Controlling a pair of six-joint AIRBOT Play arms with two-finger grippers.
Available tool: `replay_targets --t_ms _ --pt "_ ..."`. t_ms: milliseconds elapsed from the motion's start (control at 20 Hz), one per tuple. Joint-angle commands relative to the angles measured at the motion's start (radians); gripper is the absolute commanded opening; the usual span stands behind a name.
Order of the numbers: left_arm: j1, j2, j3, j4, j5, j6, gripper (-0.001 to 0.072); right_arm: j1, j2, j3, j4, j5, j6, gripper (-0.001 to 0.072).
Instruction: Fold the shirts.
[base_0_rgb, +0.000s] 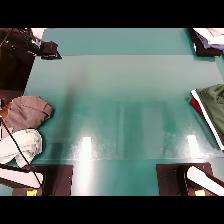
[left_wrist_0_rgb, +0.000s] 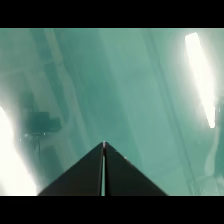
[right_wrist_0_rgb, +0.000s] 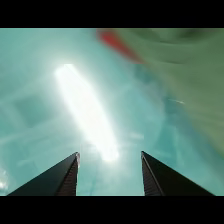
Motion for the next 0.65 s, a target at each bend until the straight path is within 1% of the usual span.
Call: replay_targets --t_ms 0,50,100,350,600 --pt "-0.001 0.0 0.0 0.0 0.043 -0.002 0.0024 0.206 0.023 -0.001 0.06 -0.076 -0.019 0.0347" --pt "-0.001 0.0 0.0 0.0 0.051 -0.002 0.0024 0.257 0.034 -0.001 0.06 -0.097 -0.019 0.0054" --pt "-0.001 0.0 0.0 0.0 0.058 -0.002 0.0024 0.304 0.044 -0.001 0.061 -0.12 -0.022 0.0017" --pt "-0.001 0.0 0.0 0.0 0.058 -0.002 0.0024 0.463 0.077 -0.001 0.06 -0.15 -0.022 0.0017" --pt "-0.001 0.0 0.0 0.0 0.058 -0.002 0.0024 0.49 0.113 -0.001 0.061 -0.142 -0.022 0.0017"
